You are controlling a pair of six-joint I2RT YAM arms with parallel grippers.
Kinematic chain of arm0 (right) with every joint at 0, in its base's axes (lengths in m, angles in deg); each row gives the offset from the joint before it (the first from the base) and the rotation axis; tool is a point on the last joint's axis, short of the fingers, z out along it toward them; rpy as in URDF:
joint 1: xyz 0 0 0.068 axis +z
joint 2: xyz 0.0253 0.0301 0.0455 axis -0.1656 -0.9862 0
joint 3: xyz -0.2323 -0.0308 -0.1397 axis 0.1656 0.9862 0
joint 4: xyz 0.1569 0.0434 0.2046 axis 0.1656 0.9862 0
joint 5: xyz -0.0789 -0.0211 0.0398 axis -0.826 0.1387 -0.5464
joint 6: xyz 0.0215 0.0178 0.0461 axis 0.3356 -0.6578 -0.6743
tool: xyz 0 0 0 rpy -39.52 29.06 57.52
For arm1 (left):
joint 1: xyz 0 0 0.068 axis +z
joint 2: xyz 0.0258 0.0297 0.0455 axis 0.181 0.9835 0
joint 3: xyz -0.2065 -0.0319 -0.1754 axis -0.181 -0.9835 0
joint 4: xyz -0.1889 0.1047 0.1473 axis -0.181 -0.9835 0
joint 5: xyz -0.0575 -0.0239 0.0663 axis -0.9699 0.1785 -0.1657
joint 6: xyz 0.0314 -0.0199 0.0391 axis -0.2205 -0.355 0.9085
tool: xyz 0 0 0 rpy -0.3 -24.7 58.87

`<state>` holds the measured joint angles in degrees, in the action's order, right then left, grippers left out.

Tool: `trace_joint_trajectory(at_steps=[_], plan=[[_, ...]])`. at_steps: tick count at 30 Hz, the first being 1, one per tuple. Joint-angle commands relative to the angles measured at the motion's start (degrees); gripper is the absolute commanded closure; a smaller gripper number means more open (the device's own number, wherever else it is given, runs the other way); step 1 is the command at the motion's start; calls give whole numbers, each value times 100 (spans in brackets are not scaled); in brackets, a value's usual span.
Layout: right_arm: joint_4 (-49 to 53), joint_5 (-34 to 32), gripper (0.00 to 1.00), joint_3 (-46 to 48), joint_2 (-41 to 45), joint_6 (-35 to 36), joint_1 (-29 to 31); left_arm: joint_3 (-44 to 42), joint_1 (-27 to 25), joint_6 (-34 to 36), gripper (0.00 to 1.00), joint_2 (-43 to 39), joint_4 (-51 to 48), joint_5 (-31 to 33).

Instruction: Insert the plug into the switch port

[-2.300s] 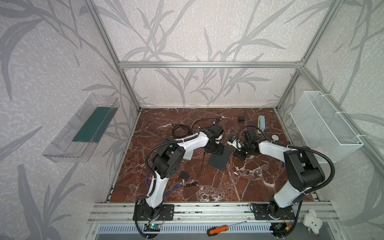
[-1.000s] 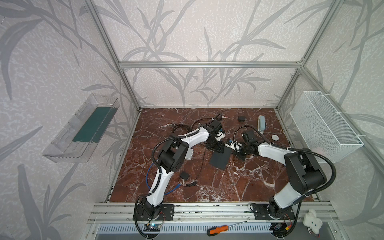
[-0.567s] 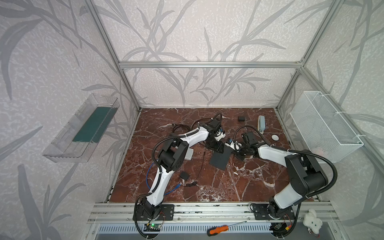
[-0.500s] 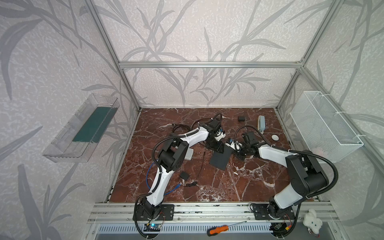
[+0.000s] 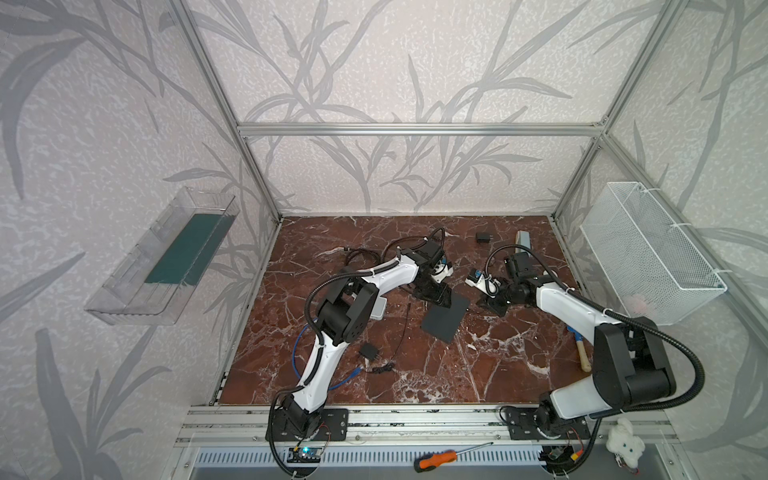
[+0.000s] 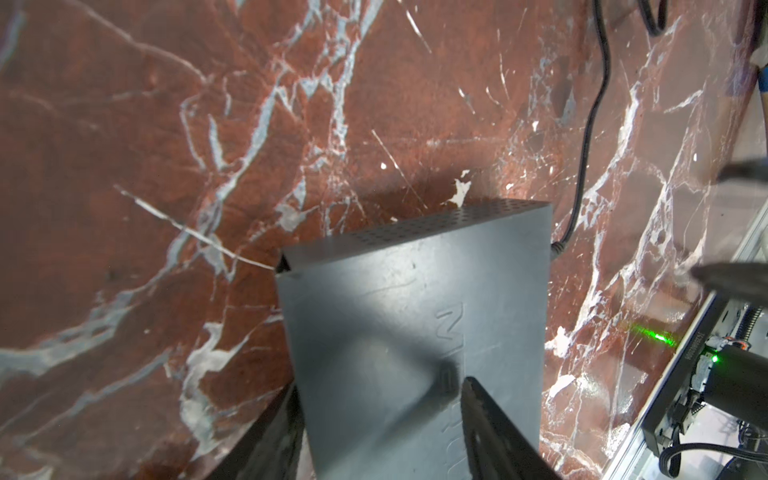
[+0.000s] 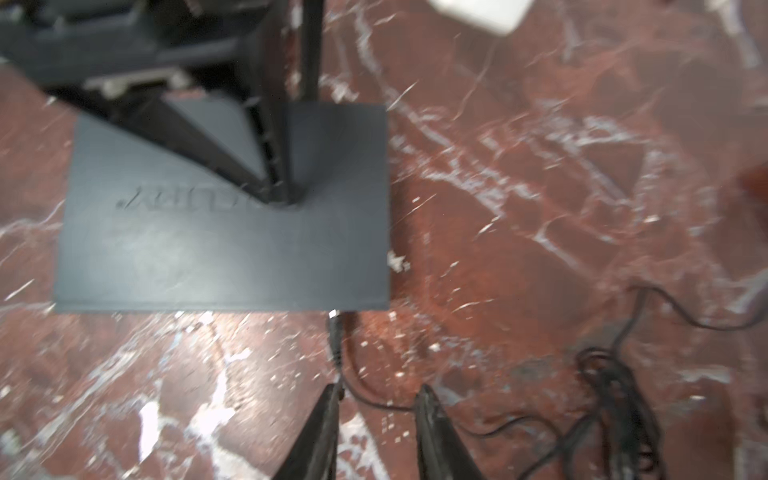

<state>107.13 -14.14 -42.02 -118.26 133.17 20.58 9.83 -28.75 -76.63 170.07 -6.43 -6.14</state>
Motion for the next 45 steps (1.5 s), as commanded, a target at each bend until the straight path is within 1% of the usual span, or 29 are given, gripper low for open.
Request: trace_joint_trajectory(at_steps=[1, 3, 9, 14, 16, 19, 23, 28, 29, 35, 39, 43, 45], plan=[[447, 213, 67, 76, -73, 354, 11, -228, -55, -280, 39, -86, -90, 206], [355, -36, 67, 93, -213, 389, 53, -254, -55, -333, 38, -117, -41, 199], [422, -444, 67, -209, -754, 536, 353, -357, -56, -390, 39, -151, 20, 197], [261, -692, 67, -287, -933, 529, 486, -413, -57, -430, 38, -161, 96, 165], [226, -718, 69, -325, -974, 532, 502, -415, -55, -439, 38, -162, 118, 131], [199, -796, 75, -393, -1083, 536, 520, -405, -55, -439, 39, -151, 135, 63], [95, -887, 78, -443, -1117, 548, 539, -414, -55, -400, 40, -146, 113, 10], [95, -809, 84, -503, -1117, 623, 547, -442, -55, -343, 40, -137, 119, -107], [140, -775, 86, -530, -1274, 652, 547, -447, -59, -333, 41, -124, 130, -153], [49, -494, 97, -650, -1275, 711, 634, -520, -98, -140, 42, -124, 114, -458], [8, -395, 99, -789, -1319, 630, 635, -605, -133, -70, 43, -153, 134, -708], [-171, -211, 99, -867, -1302, 553, 644, -632, -193, -18, 43, -145, 152, -794], [-325, 36, 98, -820, -1274, 574, 644, -610, -213, -10, 43, -120, 170, -830]])
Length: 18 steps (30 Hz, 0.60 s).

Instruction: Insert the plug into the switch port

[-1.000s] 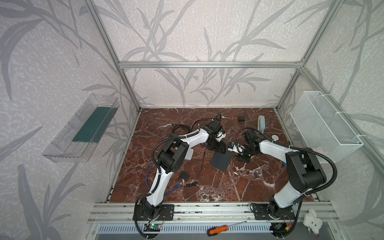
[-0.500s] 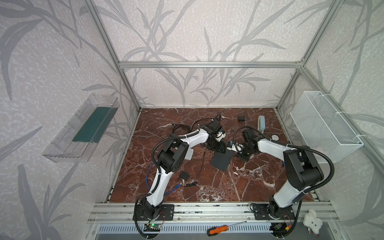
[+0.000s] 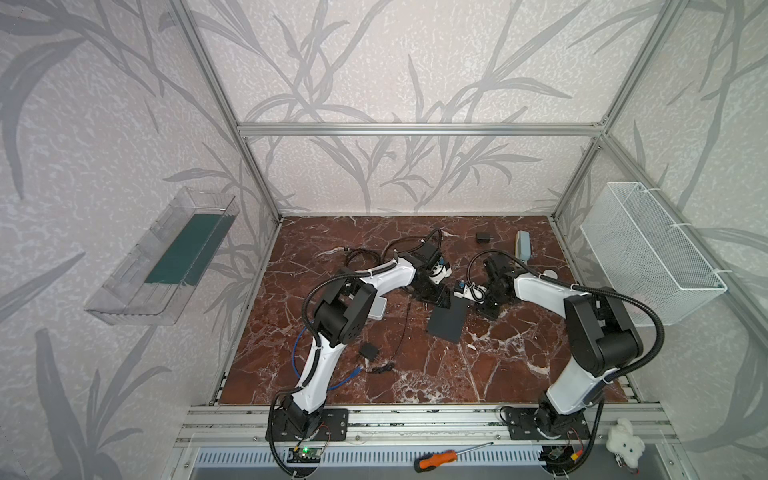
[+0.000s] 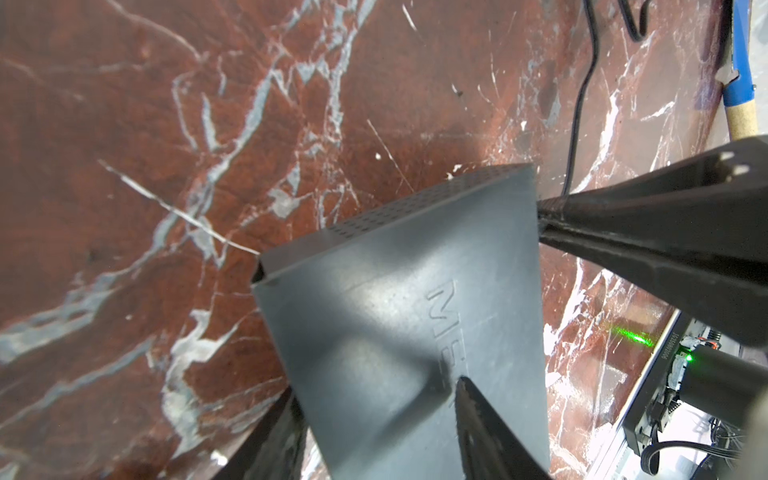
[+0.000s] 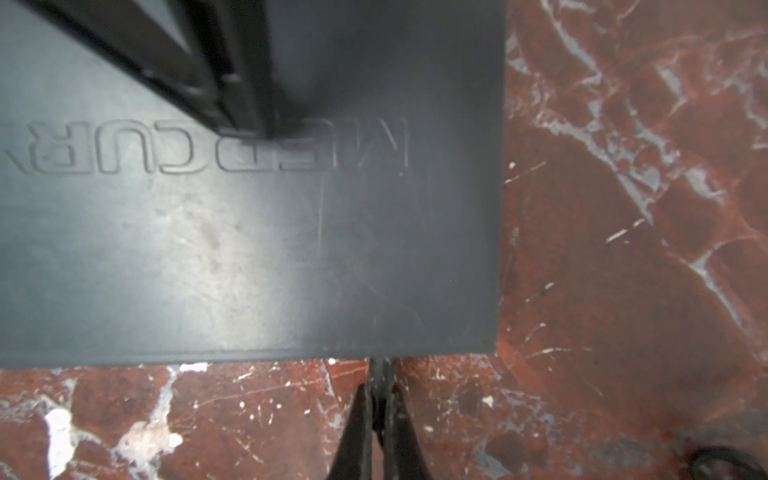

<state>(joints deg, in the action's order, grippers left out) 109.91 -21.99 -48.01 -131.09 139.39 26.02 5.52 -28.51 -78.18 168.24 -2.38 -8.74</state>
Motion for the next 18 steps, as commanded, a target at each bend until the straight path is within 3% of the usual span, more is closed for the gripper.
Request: trace_joint_trajectory(at_steps=[1, 18], plan=[[-728, 917, 98, -176, 13, -52, 108, -170, -245, 160, 43, 79, -234, -605], [-1789, 1506, 99, 259, 360, 288, 354, 162, -337, 597, 43, 346, -336, -581]])
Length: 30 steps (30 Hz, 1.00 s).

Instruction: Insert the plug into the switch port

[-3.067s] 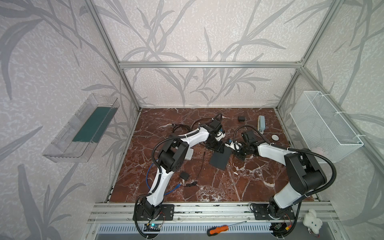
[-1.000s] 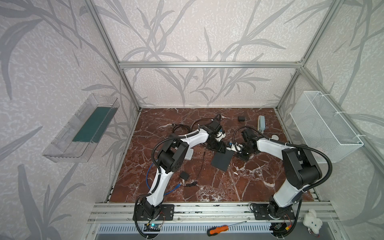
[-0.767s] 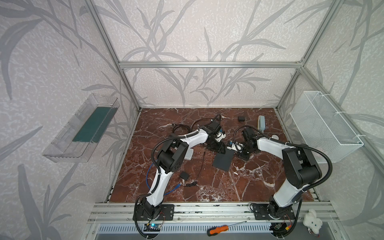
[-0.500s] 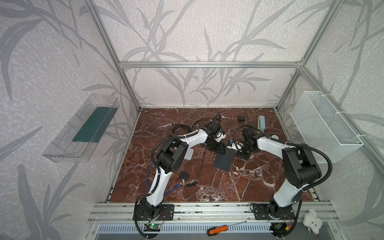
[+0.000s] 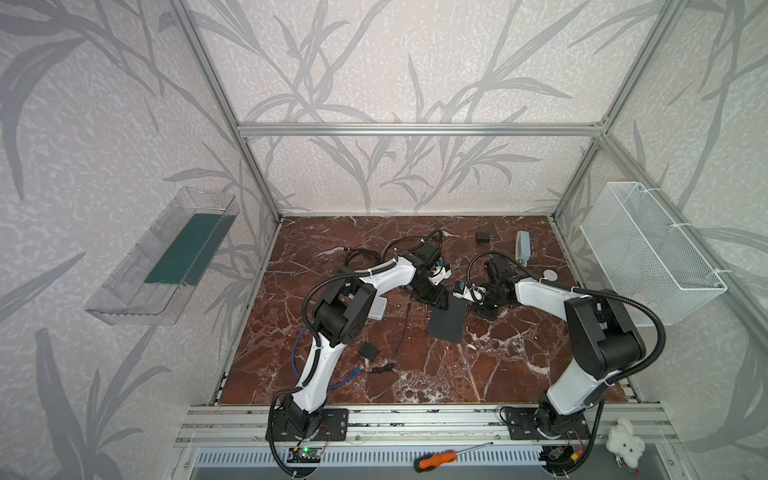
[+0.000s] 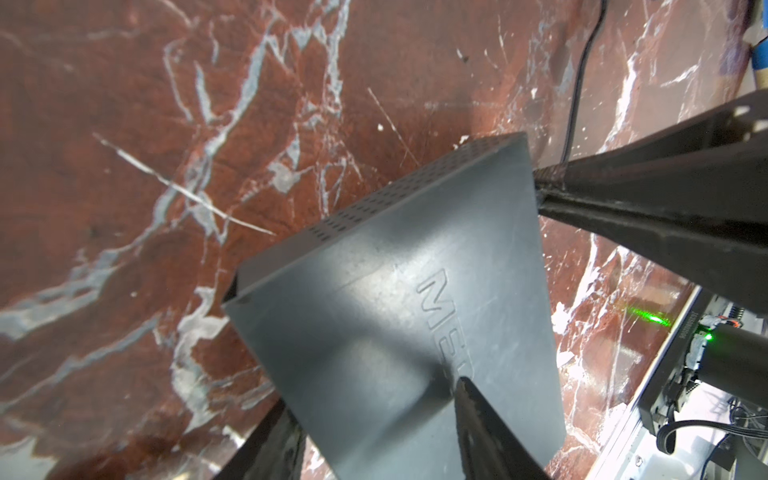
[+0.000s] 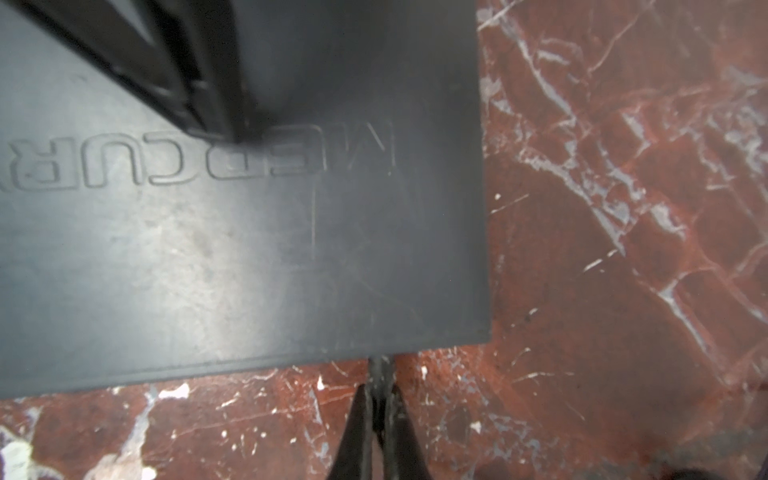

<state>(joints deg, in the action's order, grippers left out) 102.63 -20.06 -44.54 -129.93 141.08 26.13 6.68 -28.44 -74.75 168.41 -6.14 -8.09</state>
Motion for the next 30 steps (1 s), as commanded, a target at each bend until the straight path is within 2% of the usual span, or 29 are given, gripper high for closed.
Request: trace_joint_trajectory(at_steps=[1, 10, 14, 21, 26, 30], plan=[[-1056, 1328, 99, -93, 253, 170, 357, 65, -345, 261, 43, 327, 57, -628], [-1140, 1106, 99, 56, 398, 642, 511, 525, -305, 666, 42, 429, -218, -540], [-1103, 970, 99, 106, 333, 811, 510, 545, -203, 547, 39, 397, -112, -461], [-1895, 1002, 97, 313, 203, 361, 511, 502, -130, 471, 37, 457, 69, -831], [-1826, 701, 81, 353, 382, 108, 473, 411, -112, 297, 37, 317, 115, -682], [-1169, 663, 66, 325, 765, -210, 191, 255, -62, -53, 36, -14, 65, -41]])
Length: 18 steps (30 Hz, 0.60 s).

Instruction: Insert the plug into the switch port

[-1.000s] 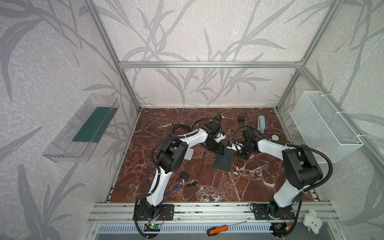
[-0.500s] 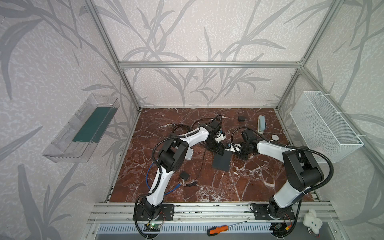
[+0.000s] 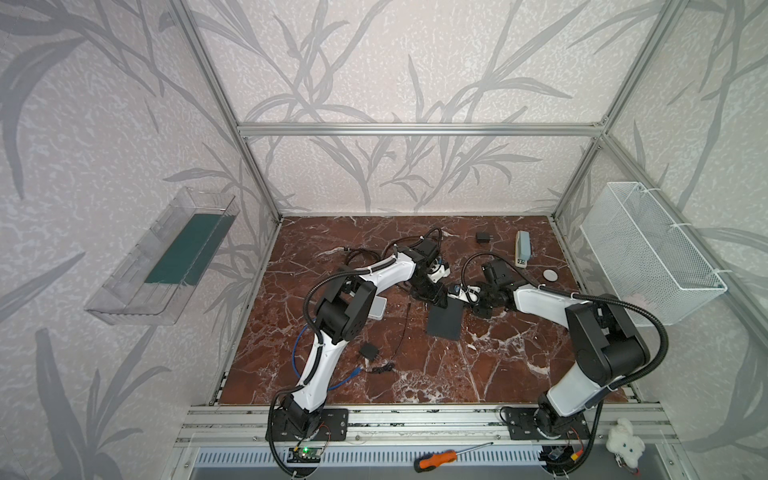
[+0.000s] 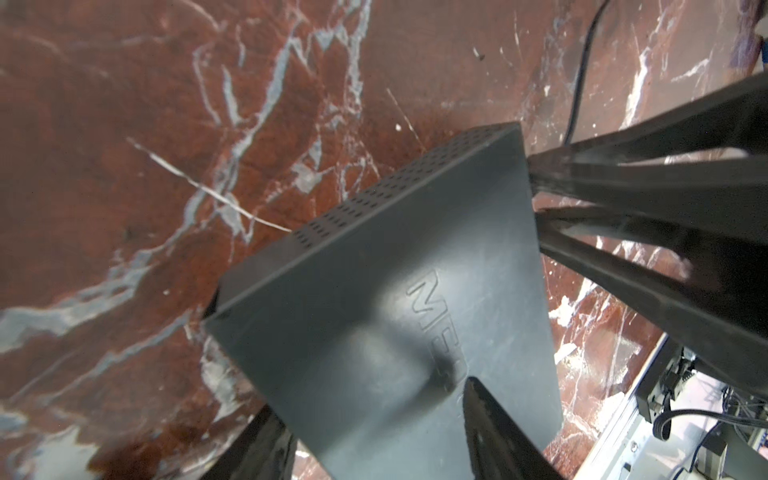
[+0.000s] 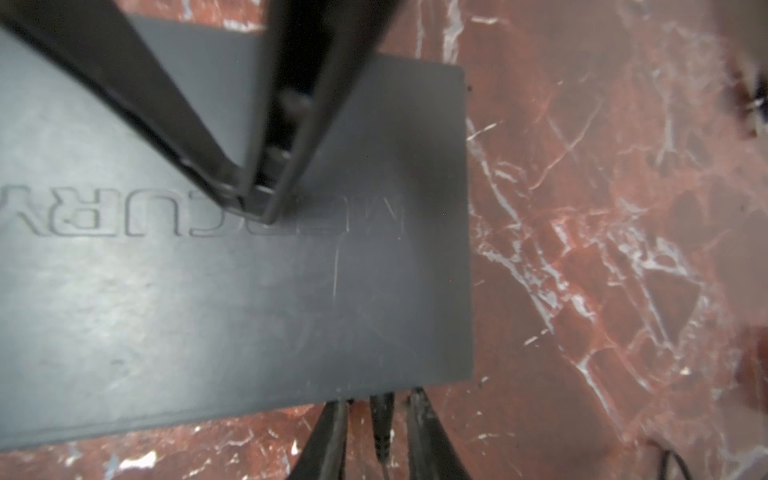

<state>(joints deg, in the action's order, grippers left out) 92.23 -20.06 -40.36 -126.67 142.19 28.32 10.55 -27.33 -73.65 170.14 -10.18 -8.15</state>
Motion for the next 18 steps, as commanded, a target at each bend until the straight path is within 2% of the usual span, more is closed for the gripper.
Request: trace_joint_trajectory(at_steps=[1, 5, 8, 11, 14, 16, 18], plan=[[-11, 662, 65, -91, 526, -410, -108, -199, -163, -278, 35, -269, 484, 133], [386, 746, 61, -84, 917, -898, -472, -510, -150, -652, 34, -680, 545, 635], [498, 474, 60, -209, 1139, -1737, -551, -698, -151, -918, 33, -991, 514, 981], [745, 168, 63, -514, 1241, -3645, -551, -911, -157, -1206, 33, -1245, 326, 1231], [1254, 168, 65, -580, 1253, -5899, -550, -1497, -179, -1478, 33, -1535, 658, 982], [1204, 415, 64, -213, 1395, -7007, -481, -1892, -235, -1670, 33, -1627, 973, 788], [900, 308, 63, 265, 1682, -7591, -312, -2084, -308, -1784, 33, -1634, 1111, 822]])
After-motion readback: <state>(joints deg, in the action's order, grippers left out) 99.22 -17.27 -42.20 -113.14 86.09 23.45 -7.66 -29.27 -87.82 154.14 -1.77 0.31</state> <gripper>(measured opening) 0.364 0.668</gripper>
